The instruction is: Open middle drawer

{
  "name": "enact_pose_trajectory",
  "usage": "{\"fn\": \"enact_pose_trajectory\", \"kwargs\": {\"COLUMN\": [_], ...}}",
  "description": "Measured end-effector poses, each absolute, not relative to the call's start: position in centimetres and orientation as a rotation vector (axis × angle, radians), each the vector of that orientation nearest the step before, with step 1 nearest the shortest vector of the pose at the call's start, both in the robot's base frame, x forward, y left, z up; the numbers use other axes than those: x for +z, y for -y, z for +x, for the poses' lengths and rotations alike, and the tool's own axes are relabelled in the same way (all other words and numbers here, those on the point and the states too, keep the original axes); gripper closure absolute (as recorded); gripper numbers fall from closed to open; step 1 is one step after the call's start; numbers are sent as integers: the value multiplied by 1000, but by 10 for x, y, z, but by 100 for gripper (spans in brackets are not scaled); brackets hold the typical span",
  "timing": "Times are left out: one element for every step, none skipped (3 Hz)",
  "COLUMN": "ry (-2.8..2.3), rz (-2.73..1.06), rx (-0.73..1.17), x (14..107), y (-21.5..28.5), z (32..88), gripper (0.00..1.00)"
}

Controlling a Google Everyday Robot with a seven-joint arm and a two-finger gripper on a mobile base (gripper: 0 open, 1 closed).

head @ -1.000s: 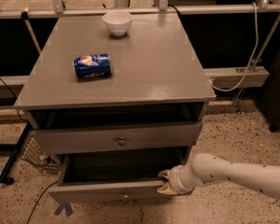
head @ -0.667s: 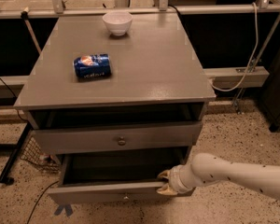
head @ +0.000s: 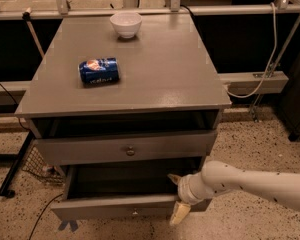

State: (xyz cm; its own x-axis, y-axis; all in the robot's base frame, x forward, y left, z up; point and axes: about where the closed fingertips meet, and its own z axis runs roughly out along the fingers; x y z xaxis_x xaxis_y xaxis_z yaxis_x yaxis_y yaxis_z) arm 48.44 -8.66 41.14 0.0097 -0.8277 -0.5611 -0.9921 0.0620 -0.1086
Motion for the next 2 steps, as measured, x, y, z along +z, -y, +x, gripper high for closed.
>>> {"fn": "enact_pose_trajectory", "kwargs": {"ry": [-1849,-1848], "rz": [-1839,-1848], "rx": [452,455], "x": [412,411], "y": [80,79], "z": [491,494], "gripper": [0,17]}}
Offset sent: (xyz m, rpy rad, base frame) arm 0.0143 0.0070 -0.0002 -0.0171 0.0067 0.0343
